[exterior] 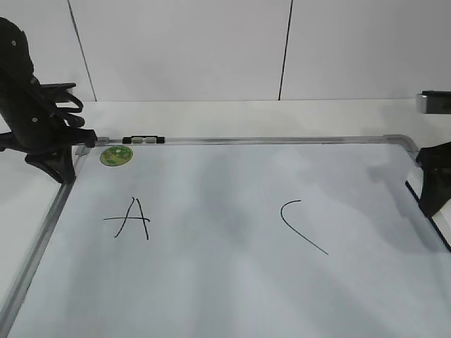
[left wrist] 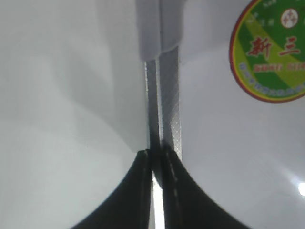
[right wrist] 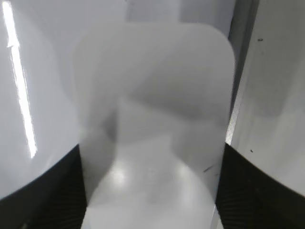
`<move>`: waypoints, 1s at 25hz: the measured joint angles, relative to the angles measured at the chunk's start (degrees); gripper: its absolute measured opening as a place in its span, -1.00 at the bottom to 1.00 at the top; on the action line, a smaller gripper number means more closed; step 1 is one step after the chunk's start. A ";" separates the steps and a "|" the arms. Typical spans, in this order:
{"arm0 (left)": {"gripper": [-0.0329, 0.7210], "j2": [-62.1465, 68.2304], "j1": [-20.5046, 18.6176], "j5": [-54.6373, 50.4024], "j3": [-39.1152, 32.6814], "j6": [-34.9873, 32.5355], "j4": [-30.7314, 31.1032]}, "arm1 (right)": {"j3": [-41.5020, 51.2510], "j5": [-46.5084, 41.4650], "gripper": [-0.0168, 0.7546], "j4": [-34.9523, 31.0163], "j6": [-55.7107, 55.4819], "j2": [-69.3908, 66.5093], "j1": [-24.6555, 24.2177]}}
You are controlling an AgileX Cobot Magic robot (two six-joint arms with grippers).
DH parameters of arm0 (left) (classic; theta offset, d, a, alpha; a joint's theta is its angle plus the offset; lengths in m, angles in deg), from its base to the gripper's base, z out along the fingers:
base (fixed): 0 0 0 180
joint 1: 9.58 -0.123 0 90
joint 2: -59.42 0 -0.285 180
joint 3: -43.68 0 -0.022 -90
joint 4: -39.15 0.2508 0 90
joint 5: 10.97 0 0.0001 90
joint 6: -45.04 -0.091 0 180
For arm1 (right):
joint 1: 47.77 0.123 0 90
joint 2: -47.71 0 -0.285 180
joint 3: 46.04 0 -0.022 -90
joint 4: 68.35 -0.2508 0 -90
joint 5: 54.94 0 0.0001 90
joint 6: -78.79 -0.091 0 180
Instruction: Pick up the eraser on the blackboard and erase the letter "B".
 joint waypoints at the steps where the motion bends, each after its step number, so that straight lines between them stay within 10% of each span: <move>1: -0.87 0.00 0.00 0.00 0.00 0.00 0.00 | 0.00 0.39 0.47 -0.03 0.00 -0.51 0.00; 25: -0.87 0.00 0.00 0.00 0.00 0.00 0.00 | -0.80 7.00 0.47 4.01 -3.25 -5.62 0.00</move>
